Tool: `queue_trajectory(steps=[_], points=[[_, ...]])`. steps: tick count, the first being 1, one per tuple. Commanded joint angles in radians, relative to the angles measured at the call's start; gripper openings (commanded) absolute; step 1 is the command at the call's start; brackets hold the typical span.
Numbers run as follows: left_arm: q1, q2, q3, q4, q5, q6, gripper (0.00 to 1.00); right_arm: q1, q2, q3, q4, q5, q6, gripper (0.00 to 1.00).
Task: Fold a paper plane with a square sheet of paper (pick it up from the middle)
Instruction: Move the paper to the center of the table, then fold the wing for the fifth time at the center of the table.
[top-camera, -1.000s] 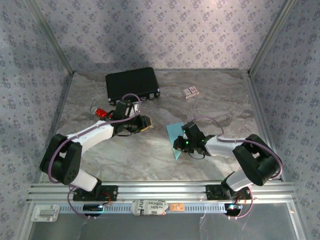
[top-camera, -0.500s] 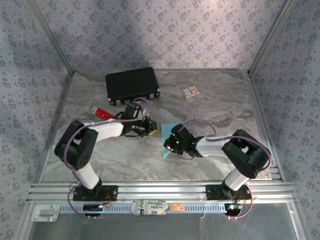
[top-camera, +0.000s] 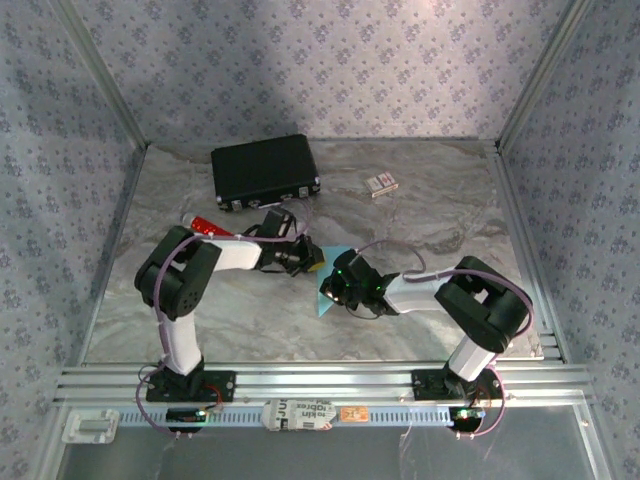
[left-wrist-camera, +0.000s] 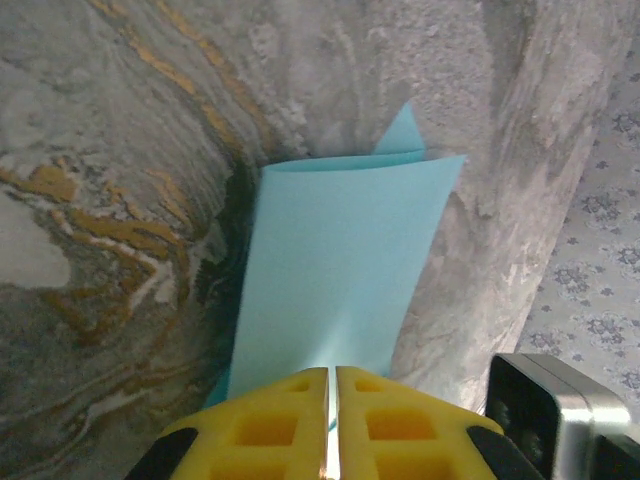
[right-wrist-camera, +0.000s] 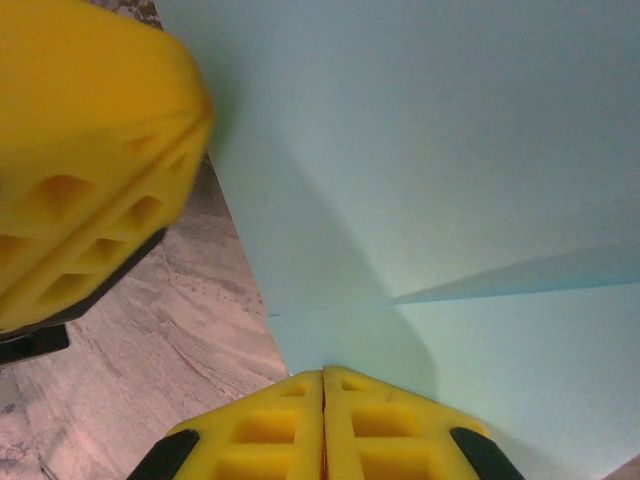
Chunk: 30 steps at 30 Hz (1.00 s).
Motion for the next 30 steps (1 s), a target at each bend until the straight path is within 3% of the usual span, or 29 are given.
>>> queue_trajectory(steps=[1,8,12,17,22,30], points=[[-0.013,0.048,0.036,0.038,0.006,-0.012,0.09,0.008,0.038,0.006,-0.101,0.036,-0.003,0.08],[-0.013,0.068,0.007,0.002,-0.05,0.001,0.06,0.013,-0.025,0.015,-0.056,0.028,-0.075,0.15],[-0.013,0.067,-0.026,0.017,-0.029,0.017,0.05,0.009,-0.126,0.071,-0.235,0.063,-0.159,0.2],[-0.012,0.054,-0.056,0.03,0.012,0.059,0.05,-0.085,-0.25,-0.024,-0.299,0.069,-0.174,0.26],[-0.013,0.037,-0.074,0.034,0.05,0.082,0.05,-0.22,-0.31,-0.118,-0.229,-0.059,-0.184,0.33],[-0.014,0.011,-0.088,0.037,0.084,0.088,0.05,-0.269,-0.28,-0.095,-0.226,-0.127,-0.208,0.35]])
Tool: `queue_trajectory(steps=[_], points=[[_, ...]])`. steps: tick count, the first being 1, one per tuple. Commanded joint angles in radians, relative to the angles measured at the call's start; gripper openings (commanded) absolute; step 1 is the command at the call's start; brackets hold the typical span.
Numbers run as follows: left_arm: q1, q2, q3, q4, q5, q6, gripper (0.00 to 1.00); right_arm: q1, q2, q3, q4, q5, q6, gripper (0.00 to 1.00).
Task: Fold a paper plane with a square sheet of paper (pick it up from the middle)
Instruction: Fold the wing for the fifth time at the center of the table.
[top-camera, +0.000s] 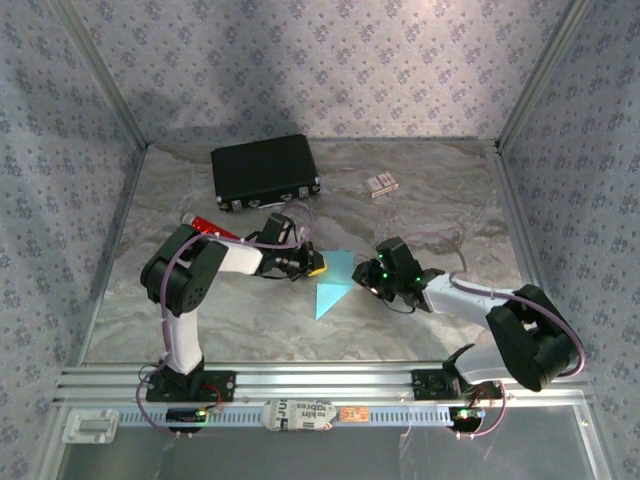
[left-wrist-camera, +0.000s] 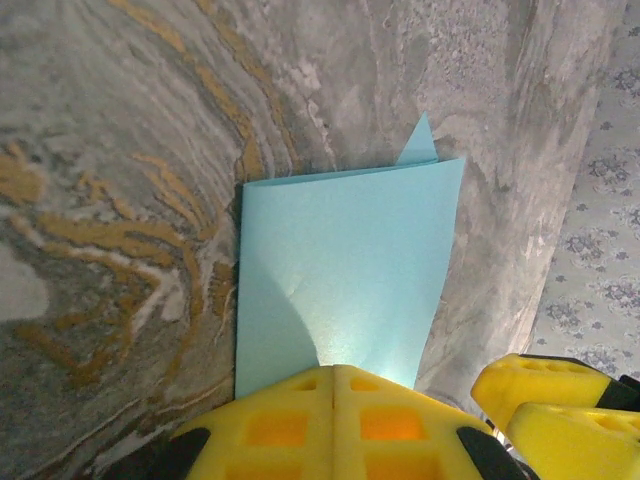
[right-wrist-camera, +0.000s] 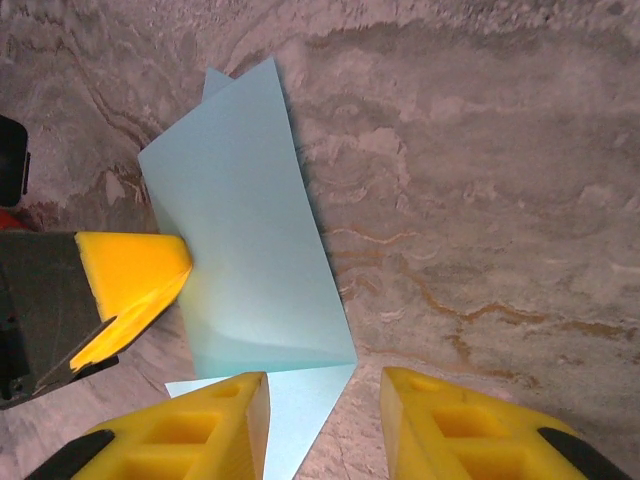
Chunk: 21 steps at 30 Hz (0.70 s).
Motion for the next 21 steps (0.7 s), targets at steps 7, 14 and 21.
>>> queue_trajectory(steps=[7,14,21], points=[[-0.012,-0.03,-0.035,-0.074,0.05,0.01,0.05,-0.007,0.074,0.043,0.026,-0.084,-0.034,0.34],[-0.01,-0.025,-0.036,-0.073,0.05,0.009,0.05,-0.028,0.113,0.126,-0.047,-0.07,-0.106,0.34],[-0.009,-0.018,-0.03,-0.069,0.046,0.005,0.05,-0.086,0.181,0.178,-0.05,-0.109,-0.152,0.34]])
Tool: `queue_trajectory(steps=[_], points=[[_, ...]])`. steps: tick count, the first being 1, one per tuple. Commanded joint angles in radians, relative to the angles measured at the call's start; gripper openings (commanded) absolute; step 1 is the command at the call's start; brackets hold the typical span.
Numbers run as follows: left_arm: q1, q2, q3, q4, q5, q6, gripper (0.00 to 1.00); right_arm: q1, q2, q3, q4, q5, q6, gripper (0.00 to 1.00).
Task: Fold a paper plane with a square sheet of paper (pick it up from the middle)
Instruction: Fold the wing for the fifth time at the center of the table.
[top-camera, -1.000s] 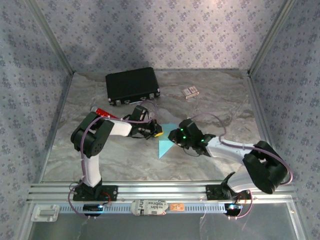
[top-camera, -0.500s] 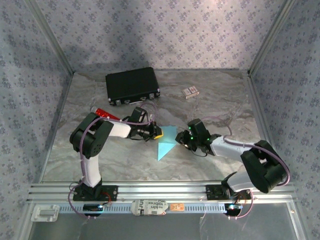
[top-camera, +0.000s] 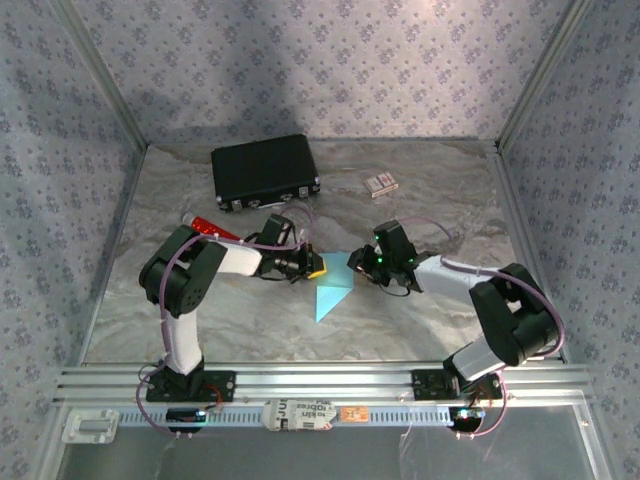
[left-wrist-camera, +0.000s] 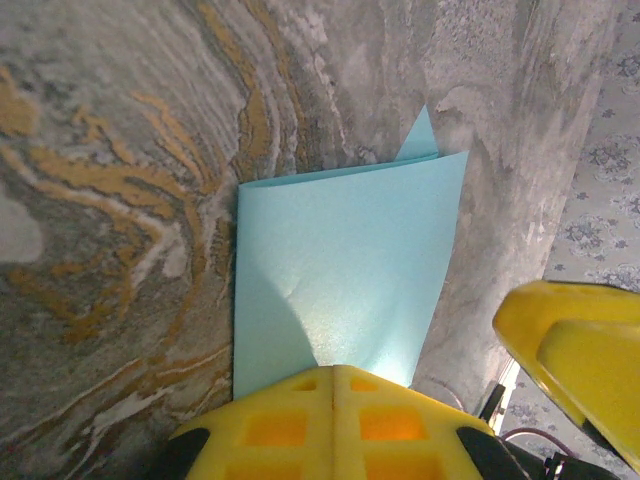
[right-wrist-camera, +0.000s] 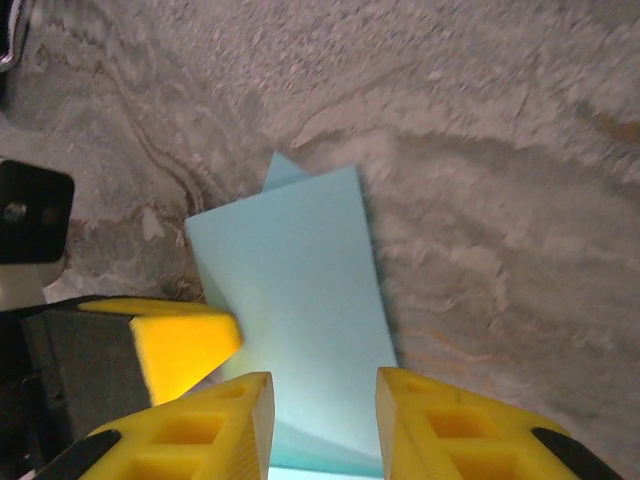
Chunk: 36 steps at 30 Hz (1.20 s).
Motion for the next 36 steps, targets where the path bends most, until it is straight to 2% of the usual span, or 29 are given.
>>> queue_trajectory(steps=[1,10,16,20,36], points=[[-0.008,-0.006,-0.019,-0.058,0.031,0.005,0.05,-0.019,0.041,0.042,-0.039,-0.042,-0.054,0.34],[-0.006,-0.001,-0.019,-0.053,0.031,-0.003,0.05,-0.023,0.136,0.094,-0.059,-0.086,-0.085,0.34],[-0.006,-0.003,-0.018,-0.045,0.035,-0.006,0.05,-0.008,0.153,0.101,-0.089,-0.056,-0.084,0.35],[-0.006,-0.002,-0.019,-0.045,0.037,-0.004,0.05,0.0,0.166,0.094,-0.044,-0.1,-0.079,0.34],[-0.002,-0.005,-0.027,-0.04,0.037,-0.004,0.05,0.005,0.118,0.04,0.024,-0.143,-0.04,0.31]])
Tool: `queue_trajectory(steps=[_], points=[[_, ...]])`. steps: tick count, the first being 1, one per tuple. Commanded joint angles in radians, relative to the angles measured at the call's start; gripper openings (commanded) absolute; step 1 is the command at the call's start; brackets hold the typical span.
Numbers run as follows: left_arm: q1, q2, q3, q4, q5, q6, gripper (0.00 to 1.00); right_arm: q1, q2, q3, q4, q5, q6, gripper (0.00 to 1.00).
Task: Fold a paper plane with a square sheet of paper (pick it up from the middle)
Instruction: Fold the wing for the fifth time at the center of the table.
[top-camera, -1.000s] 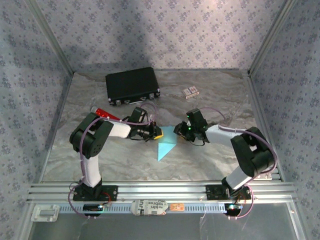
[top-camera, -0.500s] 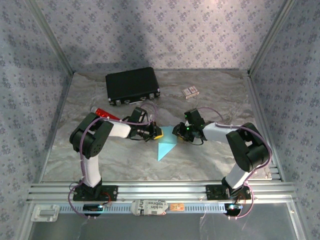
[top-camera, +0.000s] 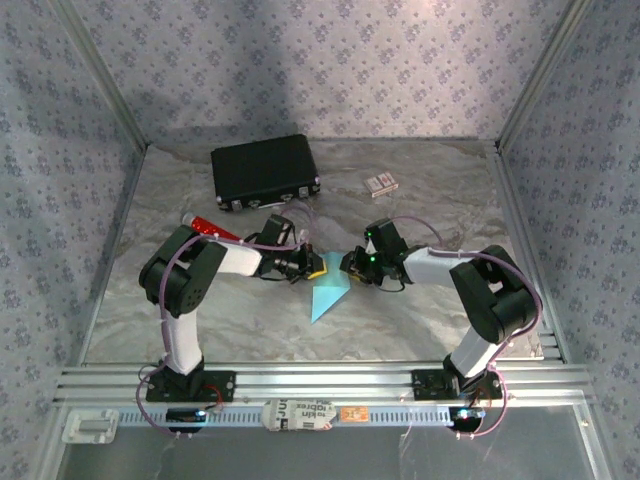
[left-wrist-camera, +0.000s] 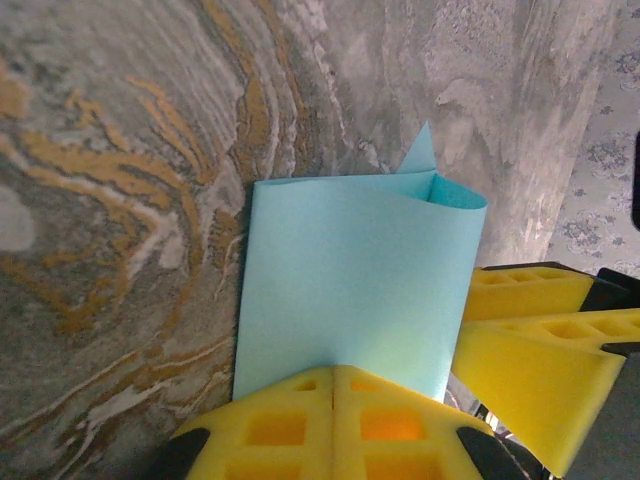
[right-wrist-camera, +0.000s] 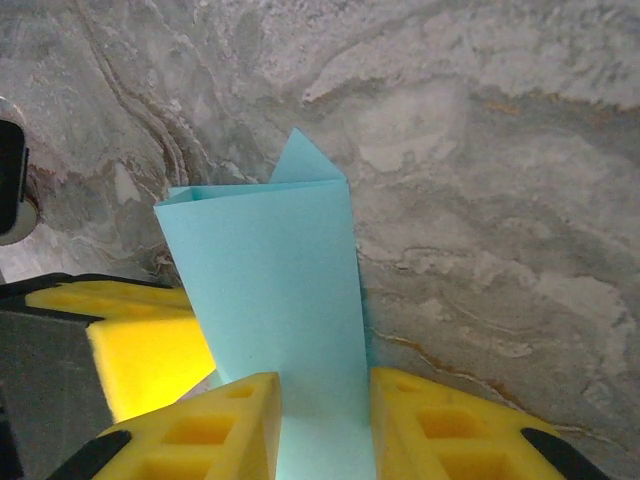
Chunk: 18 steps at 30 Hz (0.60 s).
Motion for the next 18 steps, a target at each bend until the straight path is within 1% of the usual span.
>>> queue_trajectory(steps=[1,3,7,12,15,18], points=[[-0.001,-0.005,-0.025,-0.039,0.028,-0.002,0.05,-0.001,-0.029,-0.029,0.013,-0.022,0.024,0.31],[-0.001,-0.005,-0.025,-0.039,0.027,-0.003,0.05,-0.001,-0.04,-0.045,0.032,-0.031,0.038,0.32],[0.0,-0.006,-0.029,-0.04,0.026,-0.003,0.05,0.001,-0.061,-0.101,0.127,-0.067,0.086,0.34],[0.004,-0.005,-0.03,-0.036,0.024,-0.006,0.05,0.0,-0.087,-0.147,0.197,-0.075,0.126,0.36],[0.004,-0.006,-0.032,-0.036,0.025,-0.006,0.05,-0.001,-0.088,-0.153,0.219,-0.085,0.124,0.36],[0.003,-0.009,-0.032,-0.04,0.027,-0.003,0.05,-0.003,-0.072,-0.142,0.231,-0.098,0.111,0.33]])
